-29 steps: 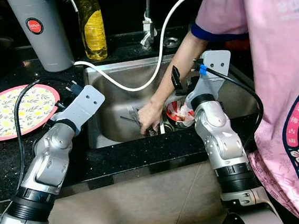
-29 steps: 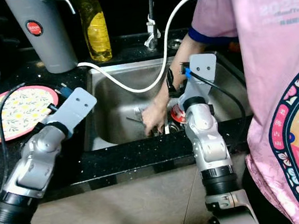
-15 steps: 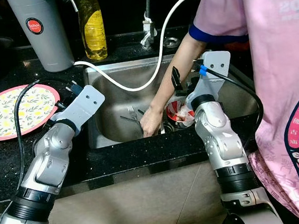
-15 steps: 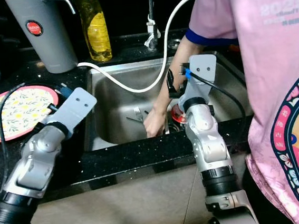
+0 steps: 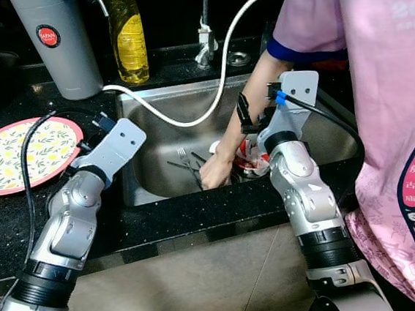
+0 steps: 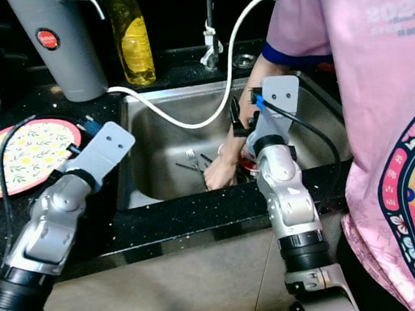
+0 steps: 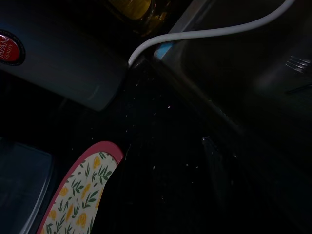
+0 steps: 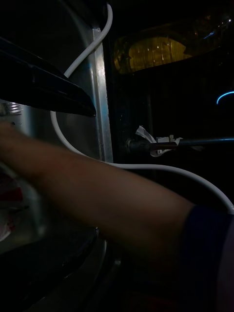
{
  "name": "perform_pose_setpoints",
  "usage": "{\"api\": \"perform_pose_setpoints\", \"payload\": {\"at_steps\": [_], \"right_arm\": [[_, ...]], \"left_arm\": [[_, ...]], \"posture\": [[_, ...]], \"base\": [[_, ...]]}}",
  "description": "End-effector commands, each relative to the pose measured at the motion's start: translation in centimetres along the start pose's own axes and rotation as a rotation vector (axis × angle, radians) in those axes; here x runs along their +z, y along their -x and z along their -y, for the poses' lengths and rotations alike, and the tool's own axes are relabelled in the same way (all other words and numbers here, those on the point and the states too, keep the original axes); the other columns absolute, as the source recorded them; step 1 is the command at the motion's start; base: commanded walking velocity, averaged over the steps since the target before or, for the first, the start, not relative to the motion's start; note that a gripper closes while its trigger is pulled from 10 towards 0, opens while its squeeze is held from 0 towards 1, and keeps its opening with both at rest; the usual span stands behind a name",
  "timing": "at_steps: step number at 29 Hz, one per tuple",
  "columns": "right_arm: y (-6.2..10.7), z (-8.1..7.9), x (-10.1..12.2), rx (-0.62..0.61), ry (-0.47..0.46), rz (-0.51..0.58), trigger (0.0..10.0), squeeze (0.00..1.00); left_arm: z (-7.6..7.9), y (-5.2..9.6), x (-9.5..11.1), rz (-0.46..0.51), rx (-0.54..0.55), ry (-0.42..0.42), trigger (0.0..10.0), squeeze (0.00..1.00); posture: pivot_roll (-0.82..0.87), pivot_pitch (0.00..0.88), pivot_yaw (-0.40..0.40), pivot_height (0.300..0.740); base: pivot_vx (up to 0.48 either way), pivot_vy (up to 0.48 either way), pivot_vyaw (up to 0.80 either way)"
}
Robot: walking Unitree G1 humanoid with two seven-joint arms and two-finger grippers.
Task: Kitchen organization
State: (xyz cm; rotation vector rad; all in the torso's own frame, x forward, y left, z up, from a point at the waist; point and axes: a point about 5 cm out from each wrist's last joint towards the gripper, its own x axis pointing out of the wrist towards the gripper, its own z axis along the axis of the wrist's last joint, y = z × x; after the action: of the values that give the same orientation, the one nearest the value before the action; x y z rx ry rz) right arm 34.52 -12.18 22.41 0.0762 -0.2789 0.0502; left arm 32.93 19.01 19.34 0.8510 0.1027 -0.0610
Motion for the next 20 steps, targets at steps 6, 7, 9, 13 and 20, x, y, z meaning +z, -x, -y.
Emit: {"api": "perform_pose_setpoints", "payload": {"at_steps": [6, 7, 9, 13, 20], "right_arm": [[0.14, 0.16, 0.30, -0.008, 0.014, 0.010, 10.0, 0.00], [0.14, 0.16, 0.30, -0.008, 0.014, 0.010, 10.0, 0.00], [0.12, 0.20, 0.30, -0.008, 0.014, 0.010, 10.0, 0.00], [-0.04, -0.06, 0.18, 0.005, 0.011, 0.005, 10.0, 0.00], [-0.45, -0.60, 0.64, 0.022, 0.009, 0.020, 10.0, 0.00]], "left_arm": [[0.56, -0.17, 0.01, -0.009, -0.015, 0.006, 10.0, 0.00], [0.56, -0.17, 0.01, -0.009, -0.015, 0.006, 10.0, 0.00], [0.57, -0.19, 0.03, -0.009, -0.015, 0.006, 10.0, 0.00], [0.56, -0.27, 0.08, -0.009, -0.015, 0.006, 10.0, 0.00], [0.50, -0.39, -0.09, -0.012, -0.015, 0.005, 10.0, 0.00]], "posture": [[0.07, 0.000, 0.006, 0.740], [0.07, 0.000, 0.006, 0.740], [0.08, 0.000, -0.003, 0.740], [0.09, 0.000, -0.014, 0.740], [0.07, 0.000, -0.009, 0.740]], "base": [[0.000, 0.000, 0.00], [0.000, 0.000, 0.00], [0.000, 0.000, 0.00], [0.000, 0.000, 0.00], [0.000, 0.000, 0.00]]}}
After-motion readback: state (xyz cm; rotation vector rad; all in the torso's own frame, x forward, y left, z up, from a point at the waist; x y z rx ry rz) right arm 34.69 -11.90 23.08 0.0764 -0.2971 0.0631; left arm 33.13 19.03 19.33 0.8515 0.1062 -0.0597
